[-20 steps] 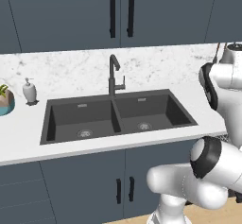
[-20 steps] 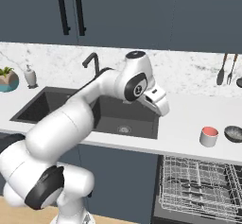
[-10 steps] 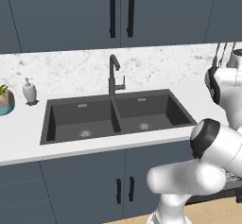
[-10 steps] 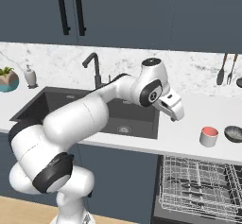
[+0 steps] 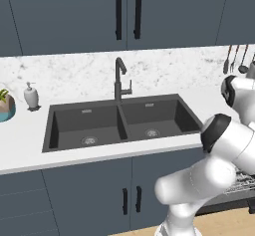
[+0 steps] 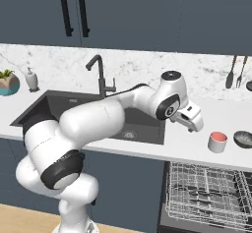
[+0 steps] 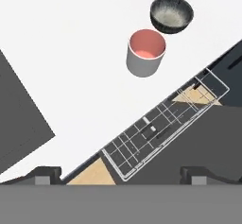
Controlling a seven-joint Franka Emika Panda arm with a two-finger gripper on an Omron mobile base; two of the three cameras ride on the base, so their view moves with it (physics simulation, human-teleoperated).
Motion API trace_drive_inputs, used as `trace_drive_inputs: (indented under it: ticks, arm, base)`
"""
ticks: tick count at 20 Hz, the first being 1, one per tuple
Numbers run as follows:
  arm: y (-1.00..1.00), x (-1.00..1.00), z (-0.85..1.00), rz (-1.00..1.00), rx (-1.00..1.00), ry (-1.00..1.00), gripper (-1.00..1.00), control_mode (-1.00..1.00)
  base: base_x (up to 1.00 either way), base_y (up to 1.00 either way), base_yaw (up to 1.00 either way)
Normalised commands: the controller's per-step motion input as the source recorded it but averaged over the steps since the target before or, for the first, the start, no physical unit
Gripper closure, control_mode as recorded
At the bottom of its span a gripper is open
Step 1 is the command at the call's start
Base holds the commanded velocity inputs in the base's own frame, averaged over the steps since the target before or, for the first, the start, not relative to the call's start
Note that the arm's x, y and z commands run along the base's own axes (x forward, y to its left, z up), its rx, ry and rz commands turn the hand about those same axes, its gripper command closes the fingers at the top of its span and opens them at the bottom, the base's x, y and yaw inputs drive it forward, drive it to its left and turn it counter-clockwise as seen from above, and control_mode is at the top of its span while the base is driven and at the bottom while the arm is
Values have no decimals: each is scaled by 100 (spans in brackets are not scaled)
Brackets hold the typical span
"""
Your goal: Pick up the cup and bowl from the counter, place them in the dishwasher, and close the dishwasher door.
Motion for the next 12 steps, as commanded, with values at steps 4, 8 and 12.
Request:
trace_drive_inputs:
  ticks: [4, 8, 12]
  arm:
    - [-29, 22, -30, 15, 0, 0, -100, -100]
    - [-32, 39, -21, 14, 0, 0, -100, -100]
    - [-34, 48, -14, 12, 0, 1, -100, -100]
  base:
    - [0, 0, 0]
    - [0, 0, 0]
    - [0, 0, 0]
